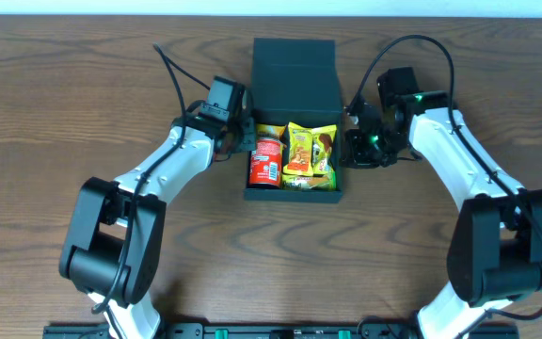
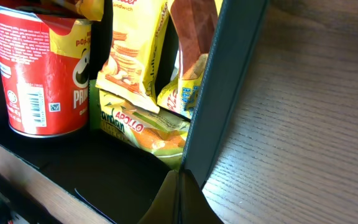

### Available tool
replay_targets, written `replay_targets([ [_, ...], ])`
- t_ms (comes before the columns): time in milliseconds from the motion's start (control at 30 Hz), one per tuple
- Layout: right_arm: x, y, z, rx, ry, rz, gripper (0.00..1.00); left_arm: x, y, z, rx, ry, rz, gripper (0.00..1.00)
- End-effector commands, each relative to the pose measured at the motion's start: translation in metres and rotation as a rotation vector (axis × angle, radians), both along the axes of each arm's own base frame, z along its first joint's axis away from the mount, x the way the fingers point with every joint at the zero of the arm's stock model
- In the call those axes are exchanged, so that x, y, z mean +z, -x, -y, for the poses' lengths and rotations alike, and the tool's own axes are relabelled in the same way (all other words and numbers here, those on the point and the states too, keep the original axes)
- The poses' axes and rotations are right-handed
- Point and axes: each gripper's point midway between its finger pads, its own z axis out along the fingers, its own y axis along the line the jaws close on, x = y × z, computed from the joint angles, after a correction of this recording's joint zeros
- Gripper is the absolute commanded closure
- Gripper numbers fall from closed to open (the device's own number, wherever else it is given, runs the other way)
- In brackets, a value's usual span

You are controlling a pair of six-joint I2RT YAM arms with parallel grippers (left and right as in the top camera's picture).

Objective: Pack container

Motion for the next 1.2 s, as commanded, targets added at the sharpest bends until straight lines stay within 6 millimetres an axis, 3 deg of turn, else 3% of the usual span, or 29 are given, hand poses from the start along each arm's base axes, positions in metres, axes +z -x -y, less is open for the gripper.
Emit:
replay_targets([
  [0, 0.009, -0.019, 0.023, -0.04, 0.038, 0.061, 0.99, 0.03, -0.012, -0.021, 0.014, -0.003, 0.077, 0.94],
  [133, 0.033, -0.057, 0.055, -0.111, 0.034, 0.189, 0.99, 0.074, -0.037, -0.049, 0.053, 0.015, 0.209, 0.94],
  [333, 0.083, -0.123, 0.078, -0.156, 0.013, 0.478, 0.99, 0.105, -0.069, -0.071, 0.075, 0.115, 0.323, 0.94],
  [433, 0.1, -0.146, 0.077, -0.172, 0.001, 0.59, 0.99, 0.121, -0.082, -0.067, 0.062, 0.169, 0.401, 0.94],
  [567, 0.107, -0.175, 0.071, -0.197, -0.061, 0.688, 0.99, 0.135, -0.099, -0.055, 0.067, 0.271, 0.467, 0.94],
  [700, 0.091, -0.198, 0.059, -0.284, -0.19, 0.663, 0.98, 0.117, -0.109, -0.049, 0.084, 0.318, 0.425, 0.94],
  [800, 0.06, -0.204, 0.043, -0.311, -0.301, 0.568, 0.99, 0.098, -0.112, -0.037, 0.052, 0.355, 0.371, 0.94],
  [933, 0.024, -0.201, 0.019, -0.275, -0.428, 0.461, 0.99, 0.078, -0.117, -0.027, 0.016, 0.392, 0.317, 0.95],
  [1167, 0.006, -0.187, 0.01, -0.266, -0.459, 0.363, 0.99, 0.039, -0.109, -0.01, -0.032, 0.431, 0.196, 0.94],
])
